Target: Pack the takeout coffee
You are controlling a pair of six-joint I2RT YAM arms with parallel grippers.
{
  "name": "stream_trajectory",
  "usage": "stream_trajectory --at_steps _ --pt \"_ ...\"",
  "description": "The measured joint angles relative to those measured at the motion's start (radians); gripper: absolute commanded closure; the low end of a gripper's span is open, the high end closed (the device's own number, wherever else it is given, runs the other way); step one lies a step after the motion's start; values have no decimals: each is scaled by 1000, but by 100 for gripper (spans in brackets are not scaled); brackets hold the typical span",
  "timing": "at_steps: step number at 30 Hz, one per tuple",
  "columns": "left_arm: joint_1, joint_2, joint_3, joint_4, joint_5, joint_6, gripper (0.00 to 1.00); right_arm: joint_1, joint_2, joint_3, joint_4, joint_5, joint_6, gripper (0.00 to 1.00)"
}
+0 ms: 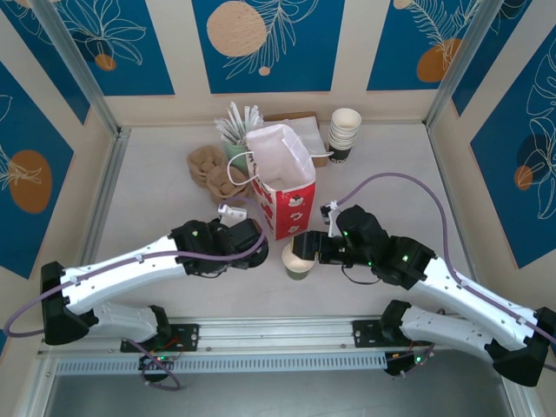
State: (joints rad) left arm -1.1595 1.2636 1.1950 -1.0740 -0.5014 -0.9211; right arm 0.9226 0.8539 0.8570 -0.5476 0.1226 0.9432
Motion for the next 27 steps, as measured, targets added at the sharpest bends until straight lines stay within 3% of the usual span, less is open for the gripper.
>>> stream_trajectory --at_steps 11,27 --pt "-64 84 54 111 -47 -14 88 29 22 0 9 8 27 39" --pt "-124 135 136 172 -38 14 88 29 29 -1 0 66 24 58"
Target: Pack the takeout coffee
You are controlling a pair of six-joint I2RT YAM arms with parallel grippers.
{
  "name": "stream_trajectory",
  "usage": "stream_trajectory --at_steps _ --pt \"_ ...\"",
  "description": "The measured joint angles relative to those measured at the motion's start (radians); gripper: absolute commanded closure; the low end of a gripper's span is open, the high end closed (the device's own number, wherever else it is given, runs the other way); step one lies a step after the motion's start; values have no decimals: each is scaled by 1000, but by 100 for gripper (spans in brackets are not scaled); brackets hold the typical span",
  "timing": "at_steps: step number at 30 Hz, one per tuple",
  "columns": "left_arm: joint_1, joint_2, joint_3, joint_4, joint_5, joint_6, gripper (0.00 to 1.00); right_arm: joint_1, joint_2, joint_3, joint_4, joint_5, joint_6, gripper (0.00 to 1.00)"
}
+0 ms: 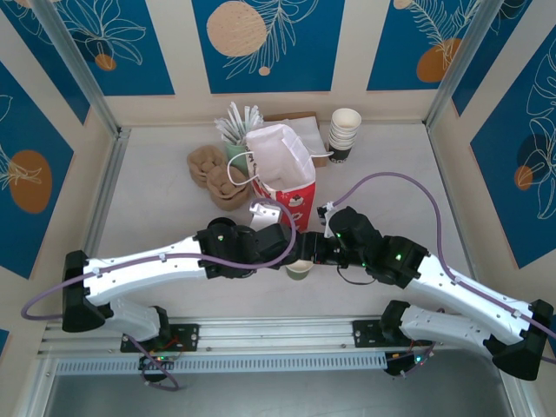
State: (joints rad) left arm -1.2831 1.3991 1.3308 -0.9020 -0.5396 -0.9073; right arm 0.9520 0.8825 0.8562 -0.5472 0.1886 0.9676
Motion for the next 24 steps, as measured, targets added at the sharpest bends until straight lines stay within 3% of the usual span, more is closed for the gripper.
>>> stream_trajectory --at_steps 9,11,18,24 --pt "-11 14 39 -5 -1 46 89 -5 -3 -8 -27 26 -18 93" --pt "-13 17 49 -10 -2 63 85 -8 -8 -9 -31 31 -18 99" --pt "-18 6 58 24 27 169 46 -59 -31 -8 -84 11 -18 100" --pt "-45 -74 84 47 54 319 37 -144 -33 32 -211 -95 -36 100"
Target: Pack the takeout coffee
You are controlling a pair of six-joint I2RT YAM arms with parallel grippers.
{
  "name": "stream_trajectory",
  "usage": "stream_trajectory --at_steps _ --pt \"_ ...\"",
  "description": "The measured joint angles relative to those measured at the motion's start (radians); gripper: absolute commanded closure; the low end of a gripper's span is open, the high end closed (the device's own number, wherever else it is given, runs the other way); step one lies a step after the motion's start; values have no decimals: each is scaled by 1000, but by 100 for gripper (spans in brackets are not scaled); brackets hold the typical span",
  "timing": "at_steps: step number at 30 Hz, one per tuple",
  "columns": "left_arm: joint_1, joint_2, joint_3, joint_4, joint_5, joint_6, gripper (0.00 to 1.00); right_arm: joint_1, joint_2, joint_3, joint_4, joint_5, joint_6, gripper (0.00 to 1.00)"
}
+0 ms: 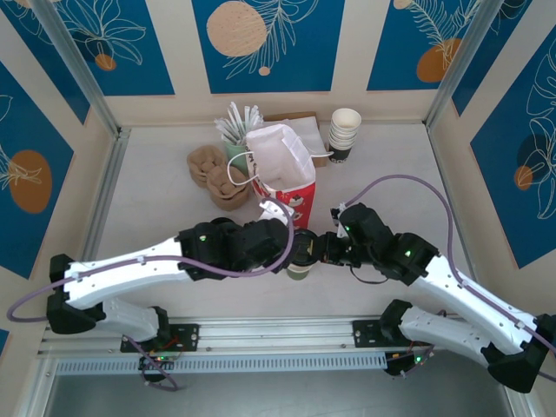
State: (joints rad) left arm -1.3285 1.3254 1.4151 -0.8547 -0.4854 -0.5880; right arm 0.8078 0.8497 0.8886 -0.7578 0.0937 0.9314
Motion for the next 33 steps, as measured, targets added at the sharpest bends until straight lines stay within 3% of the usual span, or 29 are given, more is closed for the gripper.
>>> stream_trajectory --at_steps 9,14,19,22,33 --pt "-37 -77 -1 73 49 353 38 -185 3 143 -251 -261 -98 100" --pt "-113 -49 -15 115 45 542 37 -208 54 218 -379 -368 -160 100" --pt "-137 -110 -167 242 129 780 35 -235 91 224 -460 -423 -207 100" --pt "-138 -157 -230 289 157 889 27 -248 98 224 -485 -448 -227 100" --pt "-138 -214 -341 433 167 1093 19 -273 98 209 -492 -566 -253 100"
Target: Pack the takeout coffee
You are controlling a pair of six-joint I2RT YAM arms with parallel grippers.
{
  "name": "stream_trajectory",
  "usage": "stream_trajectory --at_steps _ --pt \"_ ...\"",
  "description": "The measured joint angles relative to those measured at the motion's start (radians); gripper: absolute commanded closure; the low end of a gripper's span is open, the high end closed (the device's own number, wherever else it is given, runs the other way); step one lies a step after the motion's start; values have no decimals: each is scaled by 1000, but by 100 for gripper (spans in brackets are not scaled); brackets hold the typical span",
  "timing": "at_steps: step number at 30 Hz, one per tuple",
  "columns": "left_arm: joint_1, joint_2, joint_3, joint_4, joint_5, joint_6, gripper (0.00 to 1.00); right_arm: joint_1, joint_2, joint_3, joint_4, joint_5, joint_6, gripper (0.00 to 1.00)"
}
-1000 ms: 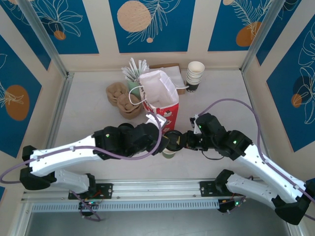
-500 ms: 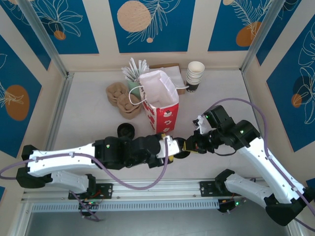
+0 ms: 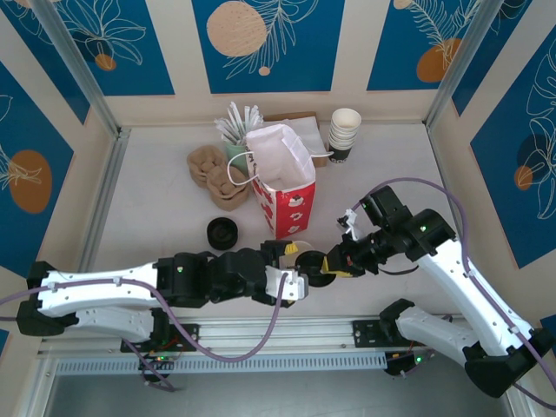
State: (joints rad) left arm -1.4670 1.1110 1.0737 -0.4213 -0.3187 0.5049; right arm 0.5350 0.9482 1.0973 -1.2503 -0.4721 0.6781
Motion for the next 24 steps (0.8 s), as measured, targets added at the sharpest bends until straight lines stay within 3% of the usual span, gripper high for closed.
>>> stream_trajectory --at_steps 5,12,24 --pt "0 -1 -22 37 -3 30 26 0 0 -2 0 -27 -4 100" --pt "0 5 -22 47 -5 57 49 0 6 -21 0 -34 -10 100" --pt "0 18 -22 35 13 81 67 16 33 -9 0 -21 -9 100"
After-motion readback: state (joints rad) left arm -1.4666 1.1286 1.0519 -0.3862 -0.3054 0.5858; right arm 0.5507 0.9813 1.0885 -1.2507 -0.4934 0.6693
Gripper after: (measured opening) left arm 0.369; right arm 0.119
